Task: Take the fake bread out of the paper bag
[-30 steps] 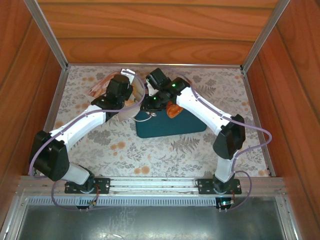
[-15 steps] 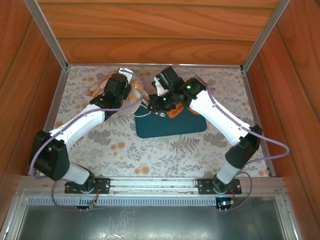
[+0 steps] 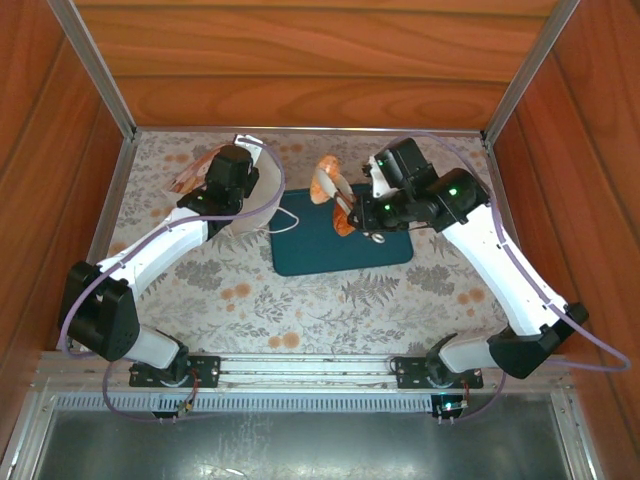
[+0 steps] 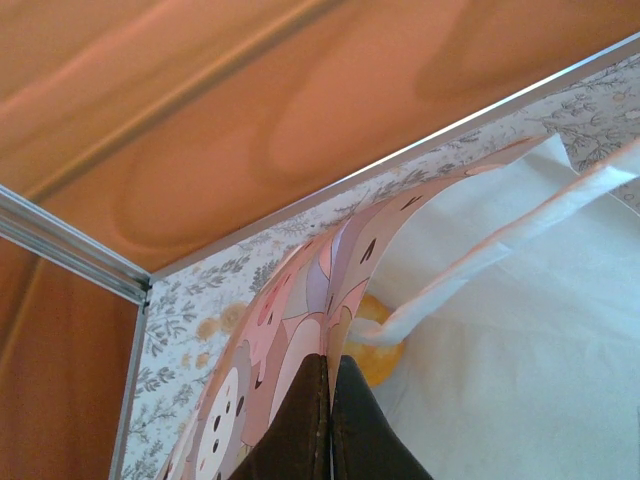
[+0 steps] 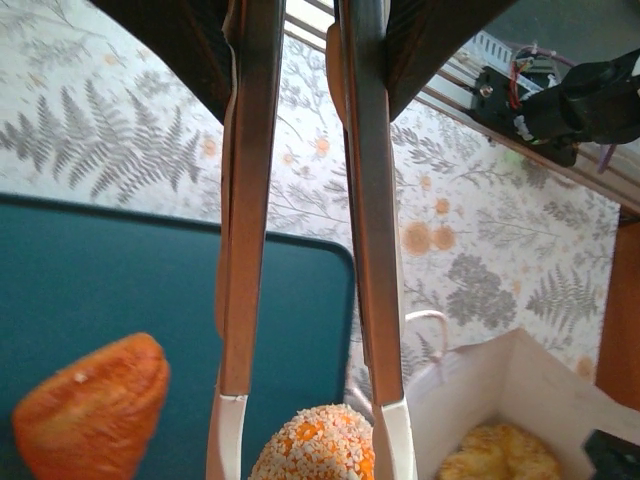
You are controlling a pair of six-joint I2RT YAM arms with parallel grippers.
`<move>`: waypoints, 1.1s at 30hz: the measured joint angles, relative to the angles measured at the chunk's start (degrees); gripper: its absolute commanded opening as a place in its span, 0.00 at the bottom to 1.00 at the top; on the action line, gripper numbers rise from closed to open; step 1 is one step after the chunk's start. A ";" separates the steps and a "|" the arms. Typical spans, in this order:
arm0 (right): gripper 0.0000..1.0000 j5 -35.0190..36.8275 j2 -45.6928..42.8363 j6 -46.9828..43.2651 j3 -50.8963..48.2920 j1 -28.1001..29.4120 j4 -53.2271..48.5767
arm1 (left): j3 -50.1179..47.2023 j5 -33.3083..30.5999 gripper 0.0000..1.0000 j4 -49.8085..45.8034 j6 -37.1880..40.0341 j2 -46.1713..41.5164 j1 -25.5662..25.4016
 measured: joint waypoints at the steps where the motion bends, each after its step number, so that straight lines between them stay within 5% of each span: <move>1: 0.00 -0.04 -0.24 0.00 -0.39 -1.05 -1.09 | 0.00 0.22 0.00 0.00 0.04 0.00 0.07; 22: 0.01 -1.42 2.16 -1.55 -16.68 -14.69 -7.23 | 0.00 2.01 0.00 -0.07 0.39 -1.64 0.33; 29: 0.07 -3.37 6.40 -2.75 -16.94 -16.39 -5.84 | -0.02 2.10 0.00 -0.07 0.81 -1.77 0.33; 33: 0.20 -4.63 8.66 -3.45 -16.96 -17.07 -5.42 | -0.07 2.10 0.00 -0.07 1.01 -1.77 0.33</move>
